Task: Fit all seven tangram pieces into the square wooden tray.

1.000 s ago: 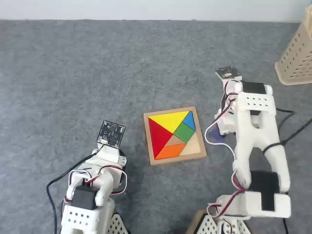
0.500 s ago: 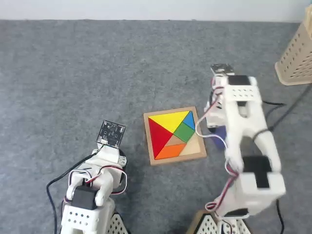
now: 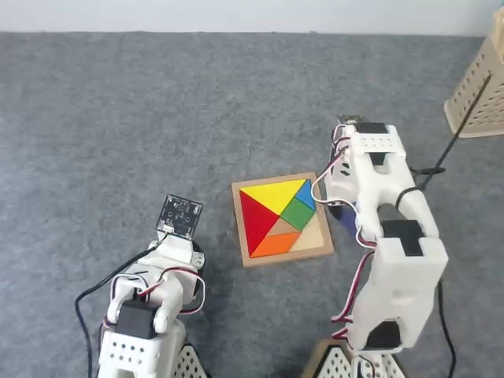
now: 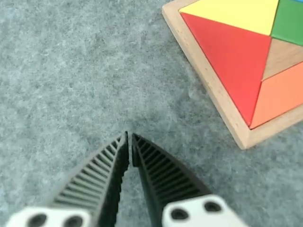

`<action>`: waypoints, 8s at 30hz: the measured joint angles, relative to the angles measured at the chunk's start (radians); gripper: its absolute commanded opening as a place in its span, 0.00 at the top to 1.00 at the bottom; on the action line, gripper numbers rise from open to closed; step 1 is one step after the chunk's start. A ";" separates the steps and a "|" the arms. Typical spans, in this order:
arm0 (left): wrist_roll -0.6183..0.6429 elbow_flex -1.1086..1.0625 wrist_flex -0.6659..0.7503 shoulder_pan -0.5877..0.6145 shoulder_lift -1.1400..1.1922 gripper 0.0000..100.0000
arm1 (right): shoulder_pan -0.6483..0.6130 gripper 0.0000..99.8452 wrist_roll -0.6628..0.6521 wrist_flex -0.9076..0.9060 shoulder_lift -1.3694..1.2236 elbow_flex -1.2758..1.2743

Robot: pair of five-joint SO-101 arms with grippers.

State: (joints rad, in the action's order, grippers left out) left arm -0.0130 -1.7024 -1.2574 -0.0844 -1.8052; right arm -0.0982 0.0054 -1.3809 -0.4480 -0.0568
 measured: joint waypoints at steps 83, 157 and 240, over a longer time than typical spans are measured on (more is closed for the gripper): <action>0.000 0.000 0.000 0.000 0.000 0.99 | 0.301 0.99 -0.609 0.153 0.712 -0.865; 0.000 0.000 0.000 0.000 0.000 0.99 | 0.160 0.99 0.157 -0.051 0.052 -0.060; 0.000 0.000 0.000 0.000 0.000 0.99 | -0.244 0.99 0.178 -0.028 0.109 -0.074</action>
State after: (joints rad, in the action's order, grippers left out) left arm -0.0130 -1.7024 -1.2574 -0.0844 -1.8052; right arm -0.3422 0.1834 -1.4085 -0.3391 -0.1304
